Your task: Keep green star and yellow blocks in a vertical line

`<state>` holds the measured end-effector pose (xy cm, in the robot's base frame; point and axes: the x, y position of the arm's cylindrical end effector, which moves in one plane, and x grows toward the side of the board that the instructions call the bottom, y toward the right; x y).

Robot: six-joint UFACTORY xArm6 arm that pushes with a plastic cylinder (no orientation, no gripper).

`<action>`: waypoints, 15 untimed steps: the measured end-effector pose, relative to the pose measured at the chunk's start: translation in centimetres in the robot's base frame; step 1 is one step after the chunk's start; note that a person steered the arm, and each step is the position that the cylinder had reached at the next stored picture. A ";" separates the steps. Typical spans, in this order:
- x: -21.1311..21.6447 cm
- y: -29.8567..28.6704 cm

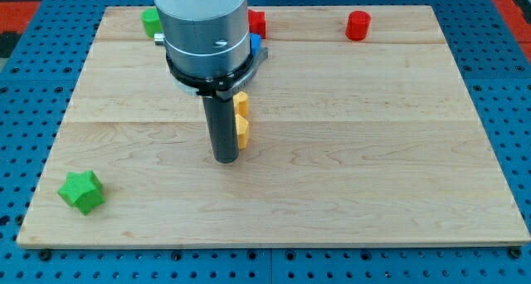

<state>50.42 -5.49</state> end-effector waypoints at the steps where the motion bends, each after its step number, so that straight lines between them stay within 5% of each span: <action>1: 6.3 0.0; 2: 11.5 -2.8; 4: 9.6 -21.3; 5: 7.6 -21.2; 7: 5.6 -8.1; 9: 5.9 -20.2; 10: 2.2 -17.9; 12: 3.0 -6.0; 15: 6.7 0.6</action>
<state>57.11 -4.88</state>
